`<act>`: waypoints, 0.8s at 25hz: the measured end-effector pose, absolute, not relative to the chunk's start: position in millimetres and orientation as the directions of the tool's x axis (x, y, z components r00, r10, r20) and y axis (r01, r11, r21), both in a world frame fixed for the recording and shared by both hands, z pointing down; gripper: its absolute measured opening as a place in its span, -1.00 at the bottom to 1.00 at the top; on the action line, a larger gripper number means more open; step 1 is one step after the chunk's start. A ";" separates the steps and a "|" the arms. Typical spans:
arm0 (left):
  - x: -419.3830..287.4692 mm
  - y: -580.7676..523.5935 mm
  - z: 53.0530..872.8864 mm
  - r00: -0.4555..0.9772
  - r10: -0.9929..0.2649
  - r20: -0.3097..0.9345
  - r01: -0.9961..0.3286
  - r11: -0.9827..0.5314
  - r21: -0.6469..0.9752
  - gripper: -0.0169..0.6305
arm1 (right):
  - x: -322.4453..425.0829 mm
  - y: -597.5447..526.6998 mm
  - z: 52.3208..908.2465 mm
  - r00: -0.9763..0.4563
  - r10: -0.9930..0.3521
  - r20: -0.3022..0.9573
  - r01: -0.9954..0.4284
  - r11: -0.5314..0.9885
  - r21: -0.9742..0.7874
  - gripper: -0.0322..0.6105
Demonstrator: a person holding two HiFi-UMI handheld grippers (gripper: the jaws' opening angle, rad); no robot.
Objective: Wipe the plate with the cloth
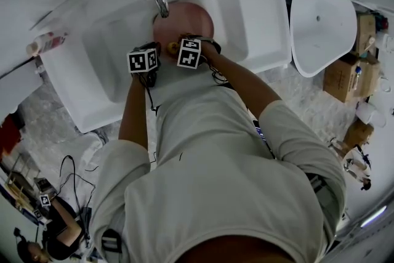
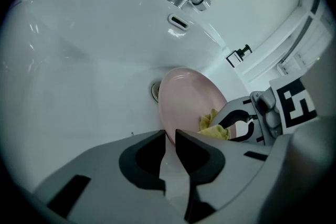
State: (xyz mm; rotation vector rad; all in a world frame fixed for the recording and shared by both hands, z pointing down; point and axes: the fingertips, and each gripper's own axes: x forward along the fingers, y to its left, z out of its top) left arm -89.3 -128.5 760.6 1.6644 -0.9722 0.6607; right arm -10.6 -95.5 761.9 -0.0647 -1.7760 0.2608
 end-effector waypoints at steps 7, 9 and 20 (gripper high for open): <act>-89.3 -127.4 759.3 0.482 -0.268 0.835 -0.876 -0.132 0.463 -0.70 | 34.1 -91.9 758.3 -0.122 0.156 0.980 -0.206 0.962 -0.179 -0.65; -89.1 -127.0 756.6 0.467 -0.262 0.844 -0.884 -0.157 0.440 -0.63 | 42.4 -98.6 752.4 -0.125 0.114 0.986 -0.245 0.959 -0.141 -0.65; -98.4 -144.7 675.4 0.423 -0.488 0.764 -0.906 -0.240 0.348 -0.67 | 49.5 -176.4 646.2 -0.436 -0.340 0.834 -0.697 0.713 -0.074 -0.66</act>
